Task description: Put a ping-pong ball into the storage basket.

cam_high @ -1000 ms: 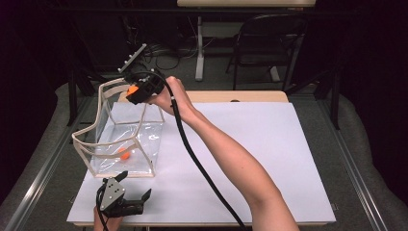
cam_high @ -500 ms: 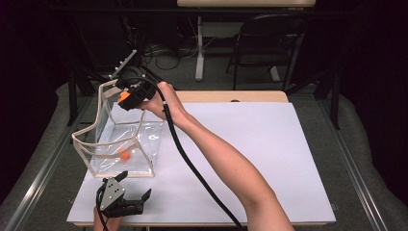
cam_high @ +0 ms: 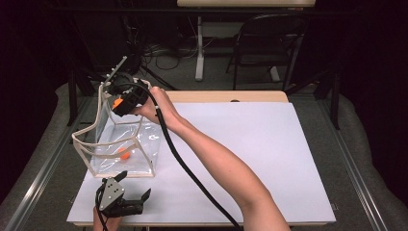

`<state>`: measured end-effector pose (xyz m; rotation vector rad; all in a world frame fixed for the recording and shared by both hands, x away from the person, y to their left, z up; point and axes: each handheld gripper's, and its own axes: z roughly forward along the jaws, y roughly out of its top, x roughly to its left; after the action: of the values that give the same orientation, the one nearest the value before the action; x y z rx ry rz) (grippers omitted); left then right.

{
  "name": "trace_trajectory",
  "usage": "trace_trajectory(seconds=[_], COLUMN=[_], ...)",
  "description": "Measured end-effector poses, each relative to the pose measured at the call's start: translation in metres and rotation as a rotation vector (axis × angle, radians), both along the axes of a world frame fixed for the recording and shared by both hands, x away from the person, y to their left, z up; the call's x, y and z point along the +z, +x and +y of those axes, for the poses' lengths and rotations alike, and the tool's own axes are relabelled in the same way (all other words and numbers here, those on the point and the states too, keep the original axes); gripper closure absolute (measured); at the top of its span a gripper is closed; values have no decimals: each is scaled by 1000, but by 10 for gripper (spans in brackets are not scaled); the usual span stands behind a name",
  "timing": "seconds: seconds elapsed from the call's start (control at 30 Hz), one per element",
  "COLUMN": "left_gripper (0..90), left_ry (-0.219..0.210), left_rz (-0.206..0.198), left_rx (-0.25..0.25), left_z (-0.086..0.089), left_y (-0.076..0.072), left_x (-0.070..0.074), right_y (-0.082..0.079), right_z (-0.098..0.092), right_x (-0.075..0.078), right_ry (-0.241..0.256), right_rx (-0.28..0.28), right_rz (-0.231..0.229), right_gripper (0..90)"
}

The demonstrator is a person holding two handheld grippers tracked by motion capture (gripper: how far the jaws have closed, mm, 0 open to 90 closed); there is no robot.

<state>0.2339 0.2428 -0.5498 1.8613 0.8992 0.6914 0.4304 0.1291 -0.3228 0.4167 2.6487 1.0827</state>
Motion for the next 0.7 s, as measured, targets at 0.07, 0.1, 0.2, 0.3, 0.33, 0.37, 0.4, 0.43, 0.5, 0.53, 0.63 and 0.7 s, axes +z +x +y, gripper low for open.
trace_trajectory(seconds=[0.07, 0.1, 0.2, 0.3, 0.33, 0.37, 0.4, 0.43, 0.5, 0.53, 0.63, 0.7], left_gripper=[1, 1, 1, 1, 1, 1, 1, 1, 1, 1, 1, 1], left_ry=[0, 0, 0, -1, 0, -1, -2, -1, -3, -2, -2, -1], left_rz=[1, 0, 0, 0, 0, 0, 1, 1, 0, -1, 0, 0], left_rx=[-1, 0, -2, -2, -3, -3, -3, -4, -3, -1, -2, -2], left_z=[0, 0, 0, 0, 0, 0, 0, 0, 0, 0, 0, 0], left_y=[0, 0, 0, 0, 0, 0, 0, 0, 0, 0, 0, 0], left_x=[0, 0, 0, 0, 0, 0, 0, 0, 0, 0, 0, 0], right_y=[-1, -1, -1, -1, -1, -1, -1, -1, 0, -1, -1, -1], right_z=[3, 4, 7, 11, 12, 12, 13, 14, 15, 16, 18, 20], right_x=[-2, -3, -5, -7, -8, -9, -10, -10, -11, -12, -14, -15], right_ry=[-5, -8, -16, -20, -23, -25, -26, -27, -28, -29, -34, -37], right_rx=[4, 5, 9, 10, 10, 12, 11, 11, 12, 11, 14, 14], right_rz=[1, 2, 5, 10, 11, 14, 15, 16, 21, 22, 24, 28], right_gripper=[506, 506, 506, 506, 506, 506, 506, 506, 506, 506, 505, 505])
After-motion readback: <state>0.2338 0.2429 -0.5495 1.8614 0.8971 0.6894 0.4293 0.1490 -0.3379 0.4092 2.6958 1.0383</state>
